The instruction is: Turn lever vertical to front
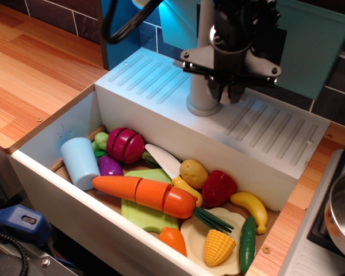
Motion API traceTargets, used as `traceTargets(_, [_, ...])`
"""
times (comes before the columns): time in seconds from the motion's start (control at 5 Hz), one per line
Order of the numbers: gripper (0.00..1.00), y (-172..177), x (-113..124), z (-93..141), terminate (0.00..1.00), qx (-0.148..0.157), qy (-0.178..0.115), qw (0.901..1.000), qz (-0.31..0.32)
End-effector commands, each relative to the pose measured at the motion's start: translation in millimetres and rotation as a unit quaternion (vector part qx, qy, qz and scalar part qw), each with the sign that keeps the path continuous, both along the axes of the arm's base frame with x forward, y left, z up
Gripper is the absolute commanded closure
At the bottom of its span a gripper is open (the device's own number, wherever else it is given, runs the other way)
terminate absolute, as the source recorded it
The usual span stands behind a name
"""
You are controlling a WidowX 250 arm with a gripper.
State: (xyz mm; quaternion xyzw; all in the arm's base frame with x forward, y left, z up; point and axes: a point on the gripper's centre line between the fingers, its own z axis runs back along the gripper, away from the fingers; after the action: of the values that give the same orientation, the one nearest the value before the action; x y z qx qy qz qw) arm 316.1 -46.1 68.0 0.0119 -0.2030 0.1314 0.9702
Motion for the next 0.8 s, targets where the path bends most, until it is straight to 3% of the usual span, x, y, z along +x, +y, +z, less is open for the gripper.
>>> traceTargets(0.0, [1.0,-15,-35,-25,0.0,-0.029,0.02,0.9993,0.008])
traceTargets(0.4, [1.0,-16,-53,-54,0.0,-0.059,0.019,0.9974,0.038])
traceTargets(0.6, [1.0,-17,-57,-55,0.0,-0.059,0.028,0.9966,0.05])
